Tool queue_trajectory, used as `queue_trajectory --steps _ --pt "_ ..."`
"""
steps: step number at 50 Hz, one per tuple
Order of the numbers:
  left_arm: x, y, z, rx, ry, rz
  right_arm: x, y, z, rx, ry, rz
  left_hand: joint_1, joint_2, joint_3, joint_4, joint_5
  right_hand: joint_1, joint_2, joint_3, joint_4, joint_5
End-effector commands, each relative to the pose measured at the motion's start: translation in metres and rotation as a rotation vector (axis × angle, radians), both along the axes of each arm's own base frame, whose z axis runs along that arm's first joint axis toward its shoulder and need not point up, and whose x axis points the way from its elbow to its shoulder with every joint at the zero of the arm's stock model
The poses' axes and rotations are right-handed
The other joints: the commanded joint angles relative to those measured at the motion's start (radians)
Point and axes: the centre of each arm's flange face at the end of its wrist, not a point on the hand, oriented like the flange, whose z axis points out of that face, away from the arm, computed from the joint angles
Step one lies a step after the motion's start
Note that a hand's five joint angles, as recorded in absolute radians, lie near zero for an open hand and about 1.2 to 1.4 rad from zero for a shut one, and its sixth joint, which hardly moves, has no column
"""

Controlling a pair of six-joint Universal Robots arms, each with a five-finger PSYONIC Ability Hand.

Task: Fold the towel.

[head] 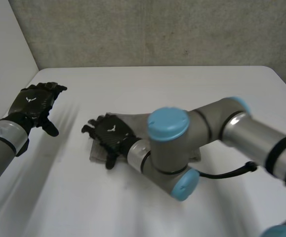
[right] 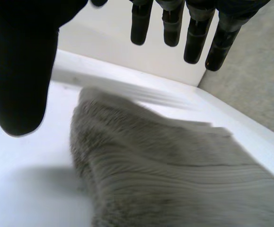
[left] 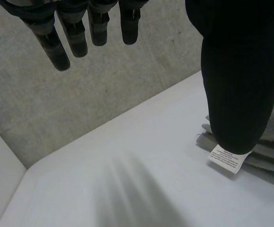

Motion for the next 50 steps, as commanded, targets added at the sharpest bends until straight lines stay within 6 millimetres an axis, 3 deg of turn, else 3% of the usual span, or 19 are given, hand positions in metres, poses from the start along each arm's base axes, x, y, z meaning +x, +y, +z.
queue_trajectory --steps 1,2,3,5,6,7,8,10,11,13,19,25,28,30,31,42,47,49,50 --pt "-0.008 0.001 0.004 -0.027 0.004 -0.025 -0.069 -0.037 0.053 -0.013 -0.011 -0.169 -0.003 0.009 0.007 0.006 -0.030 -0.065 -0.044 -0.045 -0.050 -0.076" --pt "-0.008 0.001 0.004 -0.027 0.004 -0.025 -0.084 -0.041 0.057 -0.014 0.000 -0.203 -0.003 0.009 0.007 0.006 -0.030 -0.065 -0.044 -0.045 -0.050 -0.076" --pt "-0.013 0.003 0.005 -0.032 0.004 -0.040 -0.084 -0.041 0.057 -0.014 0.000 -0.203 -0.003 0.009 0.007 0.006 -0.030 -0.065 -0.044 -0.045 -0.050 -0.076" --pt "-0.018 0.006 0.006 -0.035 0.004 -0.052 -0.111 -0.049 0.054 0.015 0.031 -0.275 -0.003 0.009 0.007 0.006 -0.030 -0.065 -0.044 -0.045 -0.050 -0.076" --pt "-0.021 0.007 0.007 -0.039 0.005 -0.065 -0.111 -0.049 0.054 0.015 0.031 -0.276 -0.003 0.009 0.007 0.006 -0.030 -0.065 -0.044 -0.045 -0.050 -0.076" --pt "-0.025 0.009 0.009 -0.046 0.006 -0.075 -0.127 -0.055 0.047 0.039 0.053 -0.315 -0.003 0.009 0.007 0.006 -0.030 -0.065 -0.044 -0.045 -0.050 -0.076" --pt "-0.025 0.009 0.009 -0.046 0.006 -0.075 -0.128 -0.055 0.047 0.039 0.053 -0.316 -0.003 0.009 0.007 0.006 -0.030 -0.065 -0.044 -0.045 -0.050 -0.076" --pt "-0.029 0.011 0.009 -0.047 0.006 -0.088 -0.156 -0.062 0.029 0.091 0.104 -0.374 -0.003 0.009 0.007 0.006 -0.030 -0.065 -0.044 -0.045 -0.050 -0.076" --pt "-0.034 0.013 0.008 -0.047 0.007 -0.103 -0.156 -0.062 0.029 0.091 0.104 -0.374 -0.003 0.009 0.007 0.006 -0.030 -0.065 -0.044 -0.045 -0.050 -0.076" --pt "-0.038 0.016 0.009 -0.049 0.007 -0.115 -0.174 -0.065 0.015 0.099 0.141 -0.408 -0.003 0.009 0.007 0.006 -0.030 0.170 0.191 0.190 0.185 0.159" --pt "-0.049 0.022 0.009 -0.052 0.010 -0.149 -0.192 -0.069 -0.008 0.092 0.169 -0.446 -0.003 0.009 0.007 0.006 -0.030 0.476 0.497 0.496 0.491 0.464" --pt "-0.058 0.027 0.013 -0.055 0.030 -0.176 -0.194 -0.072 -0.035 0.110 0.152 -0.429 -0.003 0.009 0.007 0.006 -0.030 0.699 0.720 0.719 0.714 0.688" --pt "-0.059 0.028 0.014 -0.045 0.054 -0.177 -0.193 -0.072 -0.038 0.115 0.147 -0.423 -0.003 0.009 0.007 0.006 -0.030 0.811 0.832 0.831 0.826 0.800" --pt "-0.058 0.027 0.017 -0.017 0.117 -0.156 -0.192 -0.077 -0.039 0.124 0.116 -0.431 -0.003 0.009 0.007 0.006 -0.030 1.155 1.175 1.174 1.169 1.143" --pt "-0.058 0.027 0.017 -0.017 0.117 -0.156 -0.192 -0.077 -0.039 0.124 0.116 -0.431 -0.003 0.009 0.007 0.006 -0.030 1.157 1.178 1.177 1.172 1.145" --pt "-0.051 0.029 0.030 0.000 0.194 -0.078 -0.186 -0.084 -0.015 0.136 -0.028 -0.462 -0.003 0.009 0.007 0.006 -0.030 1.157 1.178 1.177 1.172 1.145" --pt "-0.050 0.029 0.033 -0.009 0.198 -0.074 -0.180 -0.100 -0.001 0.097 -0.070 -0.468 -0.003 0.009 0.007 0.006 -0.030 1.157 1.178 1.177 1.172 1.145" --pt "-0.049 0.029 0.036 -0.018 0.199 -0.070 -0.173 -0.105 0.005 0.077 -0.085 -0.456 -0.003 0.009 0.007 0.006 -0.030 1.157 1.178 1.177 1.172 1.145" --pt "-0.049 0.029 0.036 -0.018 0.199 -0.070 -0.154 -0.103 0.014 0.058 -0.103 -0.409 -0.003 0.009 0.007 0.006 -0.030 1.157 1.178 1.177 1.172 1.145"
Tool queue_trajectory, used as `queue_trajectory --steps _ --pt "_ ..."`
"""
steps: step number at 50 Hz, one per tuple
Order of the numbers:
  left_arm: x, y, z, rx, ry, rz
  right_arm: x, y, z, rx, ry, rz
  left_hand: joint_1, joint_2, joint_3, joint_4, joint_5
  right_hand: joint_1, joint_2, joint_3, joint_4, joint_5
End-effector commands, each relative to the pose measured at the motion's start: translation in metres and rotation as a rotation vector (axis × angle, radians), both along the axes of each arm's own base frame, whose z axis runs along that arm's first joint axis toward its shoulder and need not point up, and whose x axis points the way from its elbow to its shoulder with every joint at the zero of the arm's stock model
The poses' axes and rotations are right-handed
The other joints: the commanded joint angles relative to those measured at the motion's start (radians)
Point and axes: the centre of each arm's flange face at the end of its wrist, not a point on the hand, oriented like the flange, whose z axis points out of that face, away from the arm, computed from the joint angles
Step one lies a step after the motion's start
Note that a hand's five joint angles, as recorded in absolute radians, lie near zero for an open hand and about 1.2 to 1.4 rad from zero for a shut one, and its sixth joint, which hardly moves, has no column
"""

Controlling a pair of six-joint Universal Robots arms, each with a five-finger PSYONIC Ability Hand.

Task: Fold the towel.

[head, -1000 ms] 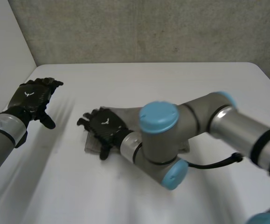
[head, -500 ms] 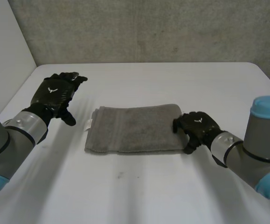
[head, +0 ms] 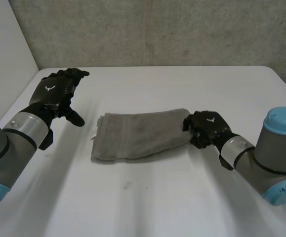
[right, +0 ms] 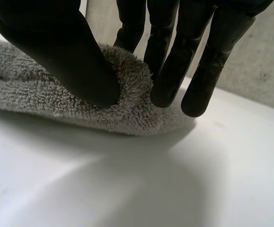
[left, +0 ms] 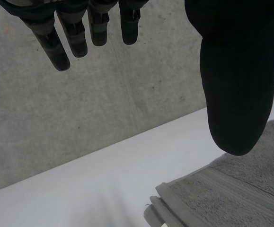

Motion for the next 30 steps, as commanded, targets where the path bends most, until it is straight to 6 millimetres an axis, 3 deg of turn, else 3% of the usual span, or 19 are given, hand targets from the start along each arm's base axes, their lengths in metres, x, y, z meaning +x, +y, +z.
queue_trajectory --steps 1,2,3,5,6,8,9,10,11,13,14,16,20,23,24,25,26,27,30 --pt "0.004 0.000 0.010 -0.030 0.003 0.013 0.029 -0.012 0.024 -0.074 -0.044 0.054 -0.003 0.010 0.007 0.006 -0.030 0.026 0.206 0.184 0.181 0.201" --pt "0.004 0.000 0.010 -0.030 0.003 0.013 0.052 -0.004 0.034 -0.095 -0.062 0.112 -0.003 0.010 0.007 0.006 -0.030 0.026 0.206 0.184 0.181 0.201" --pt "0.005 0.000 0.013 -0.038 0.007 0.015 0.052 -0.004 0.034 -0.095 -0.062 0.112 -0.003 0.010 0.007 0.006 -0.030 0.026 0.206 0.184 0.181 0.201" --pt "0.007 0.001 0.017 -0.048 0.010 0.021 0.097 0.012 0.049 -0.138 -0.091 0.227 -0.003 0.010 0.007 0.006 -0.030 0.026 0.206 0.184 0.181 0.201" --pt "0.010 0.001 0.020 -0.057 0.012 0.028 0.098 0.012 0.050 -0.138 -0.091 0.227 -0.003 0.010 0.007 0.006 -0.030 0.026 0.206 0.184 0.181 0.201" --pt "0.014 0.000 0.022 -0.062 0.012 0.041 0.126 0.020 0.049 -0.158 -0.110 0.296 -0.003 0.010 0.007 0.006 -0.030 0.026 0.206 0.184 0.181 0.201" --pt "0.017 0.000 0.024 -0.068 0.014 0.053 0.126 0.020 0.049 -0.158 -0.110 0.296 -0.003 0.010 0.007 0.006 -0.030 0.026 0.206 0.184 0.181 0.201" --pt "0.021 -0.001 0.026 -0.072 0.016 0.065 0.143 0.028 0.043 -0.161 -0.116 0.338 -0.003 0.010 0.007 0.006 -0.030 0.026 0.206 0.184 0.181 0.201" --pt "0.021 -0.001 0.026 -0.072 0.016 0.065 0.143 0.028 0.043 -0.161 -0.116 0.339 -0.003 0.010 0.007 0.006 -0.030 0.026 0.206 0.184 0.181 0.201" --pt "0.026 -0.001 0.026 -0.070 0.015 0.081 0.171 0.047 0.023 -0.141 -0.114 0.426 -0.003 0.010 0.007 0.006 -0.030 0.026 0.206 0.184 0.181 0.201" --pt "0.026 -0.001 0.026 -0.070 0.015 0.081 0.171 0.047 0.023 -0.141 -0.114 0.426 -0.003 0.010 0.007 0.006 -0.030 0.026 0.206 0.184 0.181 0.201" --pt "0.028 0.000 0.024 -0.064 0.013 0.085 0.187 0.064 -0.001 -0.084 -0.092 0.500 -0.003 0.010 0.007 0.006 -0.030 0.026 0.206 0.184 0.181 0.201" --pt "0.033 -0.002 0.020 -0.053 0.009 0.102 0.193 0.073 -0.020 -0.026 -0.070 0.550 -0.003 0.010 0.007 0.006 -0.030 0.026 0.206 0.184 0.181 0.201" --pt "0.036 -0.006 0.022 -0.060 0.011 0.113 0.194 0.075 -0.021 -0.014 -0.068 0.570 -0.003 0.010 0.007 0.006 -0.030 -0.055 0.125 0.104 0.101 0.121" --pt "0.036 -0.006 0.022 -0.060 0.011 0.113 0.194 0.075 -0.014 -0.025 -0.073 0.564 -0.003 0.010 0.007 0.006 -0.030 -0.773 -0.594 -0.615 -0.618 -0.598" --pt "0.036 -0.008 0.022 -0.062 0.012 0.113 0.194 0.075 -0.014 -0.025 -0.073 0.564 -0.003 0.010 0.007 0.006 -0.030 -0.780 -0.601 -0.622 -0.625 -0.605" --pt "0.036 -0.011 0.023 -0.067 0.011 0.114 0.192 0.075 -0.001 -0.045 -0.081 0.551 -0.003 0.010 0.007 0.006 -0.030 -1.196 -1.016 -1.038 -1.041 -1.021" --pt "0.036 -0.011 0.023 -0.067 0.011 0.114 0.187 0.071 0.017 -0.067 -0.089 0.518 -0.003 0.010 0.007 0.006 -0.030 -1.196 -1.016 -1.038 -1.041 -1.021" --pt "0.031 -0.018 0.022 -0.065 0.011 0.105 0.178 0.070 0.028 -0.074 -0.086 0.478 -0.003 0.010 0.007 0.006 -0.030 -1.196 -1.016 -1.038 -1.041 -1.021"
